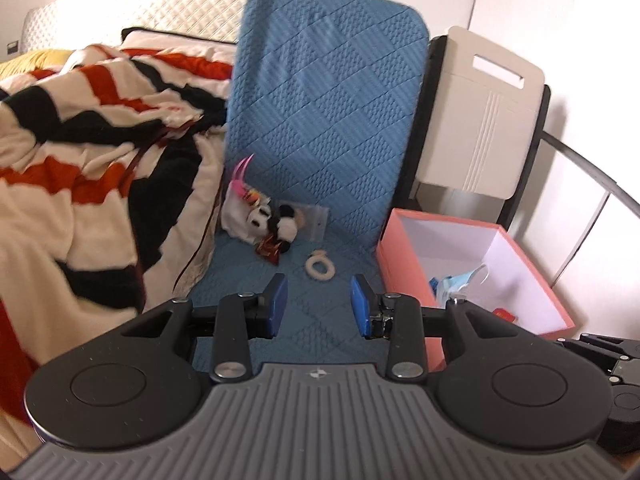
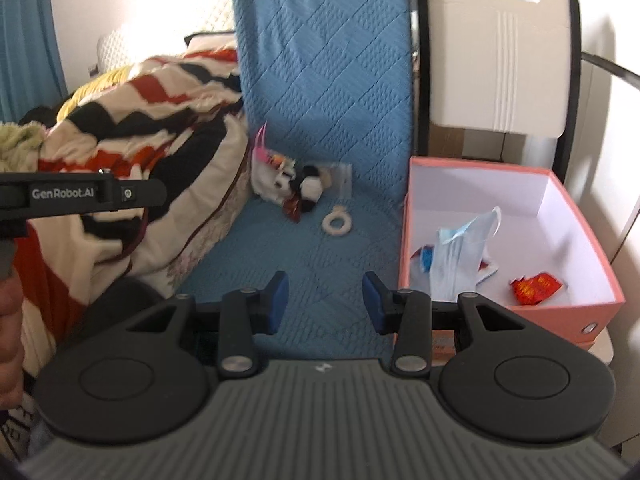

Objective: Organize soft objects
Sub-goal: 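Withdraw both tools from the box back toward the chair seat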

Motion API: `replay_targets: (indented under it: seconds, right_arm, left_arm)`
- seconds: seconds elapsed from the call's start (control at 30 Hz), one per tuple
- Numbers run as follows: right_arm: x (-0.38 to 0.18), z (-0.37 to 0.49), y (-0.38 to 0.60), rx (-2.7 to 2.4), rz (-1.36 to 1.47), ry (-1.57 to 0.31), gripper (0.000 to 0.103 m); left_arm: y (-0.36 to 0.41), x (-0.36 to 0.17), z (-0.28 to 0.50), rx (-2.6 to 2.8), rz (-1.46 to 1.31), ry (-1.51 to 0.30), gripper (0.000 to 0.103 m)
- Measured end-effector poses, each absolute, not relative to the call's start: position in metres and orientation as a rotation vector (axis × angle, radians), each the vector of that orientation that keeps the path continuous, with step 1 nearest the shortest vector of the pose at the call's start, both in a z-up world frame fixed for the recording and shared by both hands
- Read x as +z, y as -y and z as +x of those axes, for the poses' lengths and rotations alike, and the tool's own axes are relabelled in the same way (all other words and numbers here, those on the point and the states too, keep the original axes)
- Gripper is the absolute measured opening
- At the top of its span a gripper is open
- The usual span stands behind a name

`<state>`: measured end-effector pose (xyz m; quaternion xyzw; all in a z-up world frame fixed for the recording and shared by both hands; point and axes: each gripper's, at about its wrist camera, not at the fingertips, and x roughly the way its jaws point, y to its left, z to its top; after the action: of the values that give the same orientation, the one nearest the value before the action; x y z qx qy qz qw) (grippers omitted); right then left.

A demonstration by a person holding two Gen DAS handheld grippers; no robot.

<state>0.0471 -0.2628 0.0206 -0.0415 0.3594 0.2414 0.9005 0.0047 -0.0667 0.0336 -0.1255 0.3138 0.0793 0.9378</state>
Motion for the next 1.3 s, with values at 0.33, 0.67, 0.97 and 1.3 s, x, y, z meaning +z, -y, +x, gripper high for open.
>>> replay_targets:
  seconds: [0.33, 0.67, 0.97, 1.3]
  right_arm:
    - [0.000, 0.037, 0.247, 0.543, -0.092, -0.779, 0.044]
    - [-0.027, 0.067, 0.235, 0.559, -0.088, -0.798, 0.044]
    - [-0.062, 0.110, 0.212, 0.591, -0.084, -0.809, 0.044]
    - [-0.097, 0.156, 0.188, 0.611, -0.077, -0.815, 0.044]
  left_arm:
    - [0.059, 0.007, -0.003, 0.189, -0.282, -0.677, 0.040]
    - [0.048, -0.023, 0.036, 0.203, -0.299, -0.712, 0.040]
    - [0.026, -0.059, 0.082, 0.229, -0.320, -0.724, 0.040]
    - [0.003, -0.101, 0.126, 0.254, -0.332, -0.751, 0.040]
